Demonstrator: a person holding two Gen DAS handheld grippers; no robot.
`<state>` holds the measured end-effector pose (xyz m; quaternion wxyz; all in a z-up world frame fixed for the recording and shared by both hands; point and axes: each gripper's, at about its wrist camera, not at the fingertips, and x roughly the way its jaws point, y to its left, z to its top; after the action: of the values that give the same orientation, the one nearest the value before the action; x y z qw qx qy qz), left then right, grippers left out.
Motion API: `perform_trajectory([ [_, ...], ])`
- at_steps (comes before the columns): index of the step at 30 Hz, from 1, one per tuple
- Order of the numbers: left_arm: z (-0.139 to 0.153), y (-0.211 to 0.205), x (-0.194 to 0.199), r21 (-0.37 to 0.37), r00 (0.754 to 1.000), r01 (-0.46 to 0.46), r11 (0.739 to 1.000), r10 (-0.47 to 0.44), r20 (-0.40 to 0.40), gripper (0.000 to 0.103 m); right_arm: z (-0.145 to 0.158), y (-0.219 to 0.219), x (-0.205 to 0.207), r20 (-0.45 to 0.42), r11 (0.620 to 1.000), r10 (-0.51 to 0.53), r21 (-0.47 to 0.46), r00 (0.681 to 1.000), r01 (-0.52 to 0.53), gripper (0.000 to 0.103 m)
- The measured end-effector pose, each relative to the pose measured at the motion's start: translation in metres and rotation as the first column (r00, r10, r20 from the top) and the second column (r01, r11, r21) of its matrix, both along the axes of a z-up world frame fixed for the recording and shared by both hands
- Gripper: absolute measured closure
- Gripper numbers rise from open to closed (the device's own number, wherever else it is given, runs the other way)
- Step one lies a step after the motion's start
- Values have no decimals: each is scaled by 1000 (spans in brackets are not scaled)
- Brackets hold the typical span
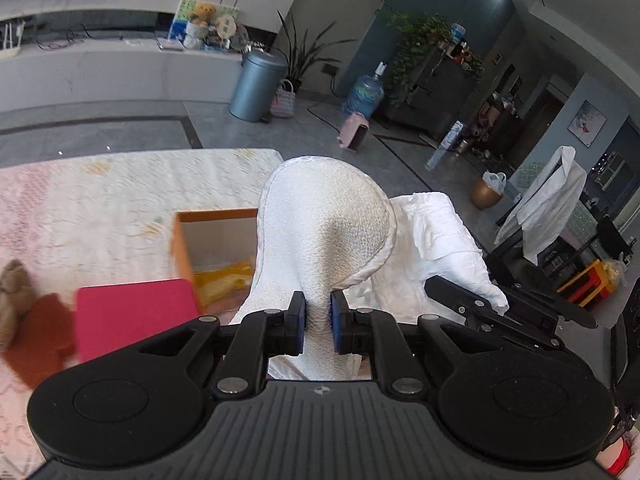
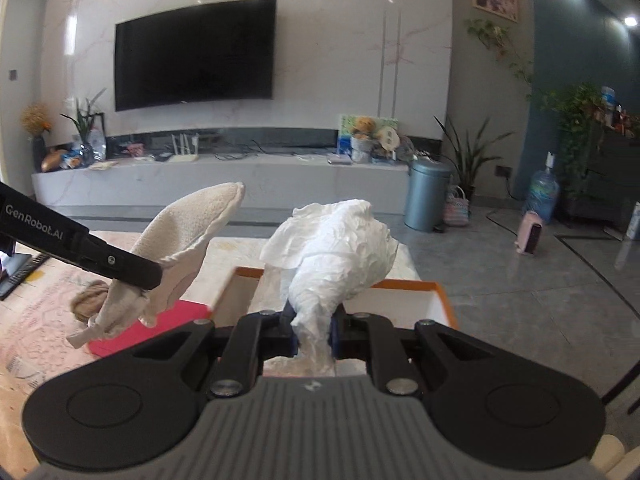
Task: Organize soft objects
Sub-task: 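Carry the towel mitt and tissue over the orange box with both tools, then open both tools to drop the mitt and tissue into the box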
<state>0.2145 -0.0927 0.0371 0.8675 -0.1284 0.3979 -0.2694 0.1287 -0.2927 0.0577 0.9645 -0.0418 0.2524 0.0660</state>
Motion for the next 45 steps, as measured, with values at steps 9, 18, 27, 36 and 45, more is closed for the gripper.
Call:
perform_trajectory([
  [9,-61,-35,64,-28,985,-13,1000,9,-170,89,-30,-24,70,-147,1000,1,24,989,3,91],
  [18,-96,-39,103,-25,965,-25,999,17,-262,89,-85,-29,130,-331,994,16,108,943,21,91],
  [27,-129,-66,112,-39,934,40,998,-51,-353,88,-121,-32,149,-494,1000,11,26,869,3,90],
  [36,-153,-74,119,-35,910,48,998,-59,-410,88,-137,-30,161,-573,999,-3,-37,820,-22,85],
  [45,-146,-72,113,-17,917,63,998,-65,-394,61,-135,-32,164,-575,998,-16,-60,818,-22,77],
])
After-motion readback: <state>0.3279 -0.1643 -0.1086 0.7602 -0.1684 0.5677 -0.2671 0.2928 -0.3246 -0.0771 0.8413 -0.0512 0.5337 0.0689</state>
